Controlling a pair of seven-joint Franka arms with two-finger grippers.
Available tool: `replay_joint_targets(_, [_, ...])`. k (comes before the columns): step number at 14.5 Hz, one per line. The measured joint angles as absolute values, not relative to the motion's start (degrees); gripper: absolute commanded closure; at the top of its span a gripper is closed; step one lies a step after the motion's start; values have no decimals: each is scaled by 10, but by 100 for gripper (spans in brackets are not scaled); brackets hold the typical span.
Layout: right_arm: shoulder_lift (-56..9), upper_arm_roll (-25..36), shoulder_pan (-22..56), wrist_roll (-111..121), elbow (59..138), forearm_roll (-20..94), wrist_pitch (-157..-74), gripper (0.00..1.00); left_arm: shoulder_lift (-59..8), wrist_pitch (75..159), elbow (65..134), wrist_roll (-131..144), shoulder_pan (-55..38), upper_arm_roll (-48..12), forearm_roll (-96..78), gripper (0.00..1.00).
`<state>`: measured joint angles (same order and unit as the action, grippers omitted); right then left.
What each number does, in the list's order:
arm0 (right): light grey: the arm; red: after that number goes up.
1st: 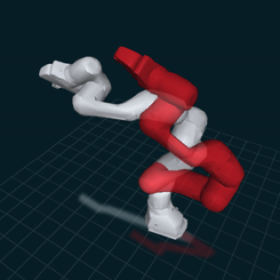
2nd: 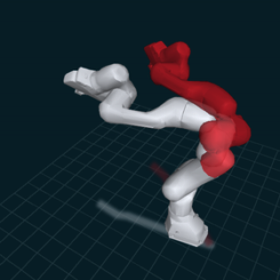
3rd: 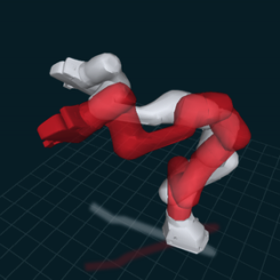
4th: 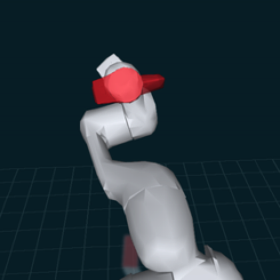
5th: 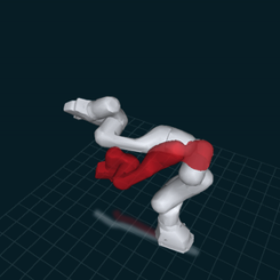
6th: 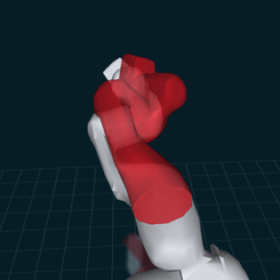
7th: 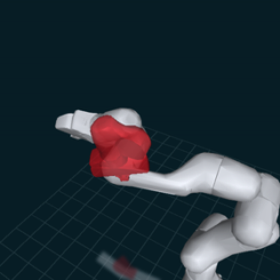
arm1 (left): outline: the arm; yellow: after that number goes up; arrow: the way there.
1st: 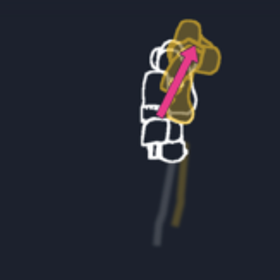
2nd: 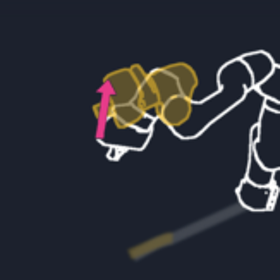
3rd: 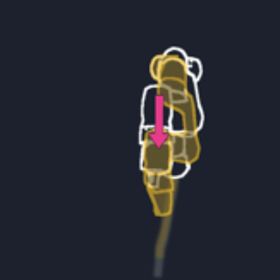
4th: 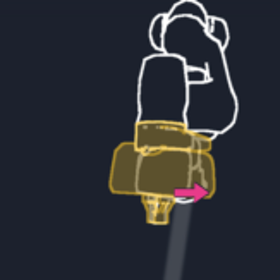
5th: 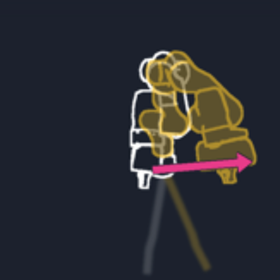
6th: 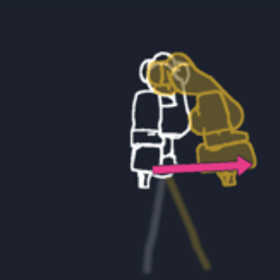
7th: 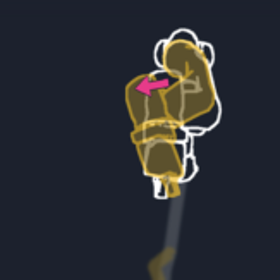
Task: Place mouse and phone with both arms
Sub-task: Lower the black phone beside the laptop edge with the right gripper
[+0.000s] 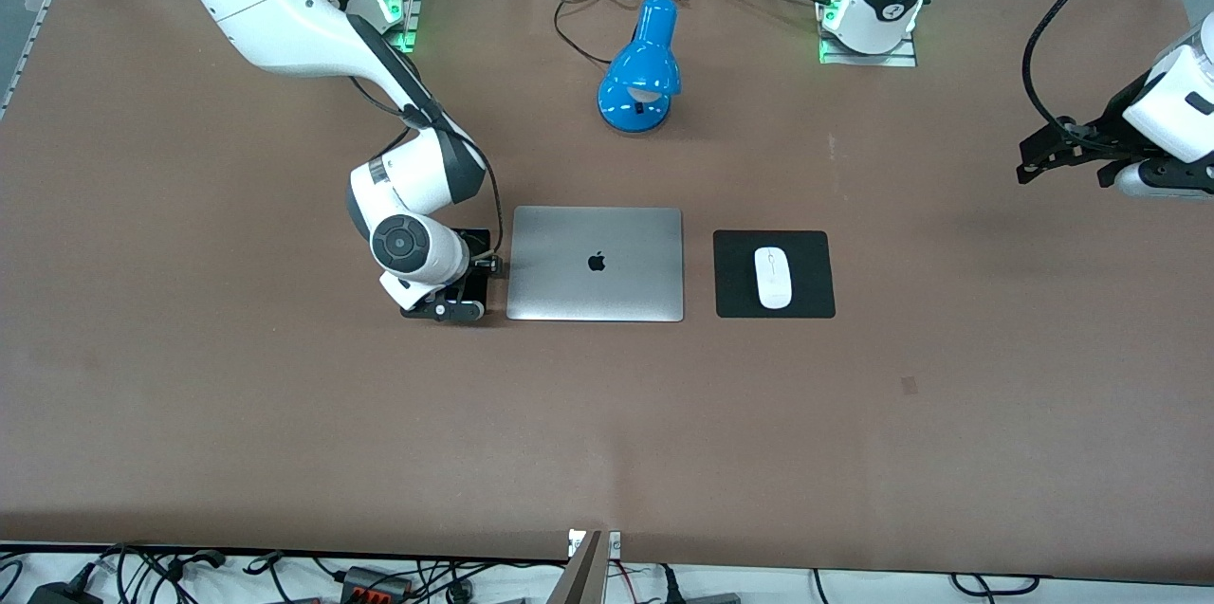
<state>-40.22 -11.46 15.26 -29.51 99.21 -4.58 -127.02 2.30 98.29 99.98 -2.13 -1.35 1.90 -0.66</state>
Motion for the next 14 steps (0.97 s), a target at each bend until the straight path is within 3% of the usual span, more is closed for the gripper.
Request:
replay_joint_targets(1, [-402, -115, 152, -295, 992, -46, -1269, 75, 23, 983, 1000, -21, -13, 19, -7, 0])
replay_joint_targets(2, [-401, -115, 153, -295, 992, -46, -1268, 62, 23, 983, 1000, -22, -13, 18, -7, 0])
replay_joint_targets(3, [-400, -115, 153, -295, 992, -46, -1265, 2, 23, 983, 1000, -22, -13, 18, -7, 0])
replay_joint_targets(9, [-375, -115, 152, -296, 982, -46, -1258, 0, 23, 983, 1000, -24, -13, 17, -7, 0])
replay_joint_targets(14, [-323, -112, 134, -296, 870, -47, -1108, 0, 23, 983, 1000, -24, -13, 17, -7, 0])
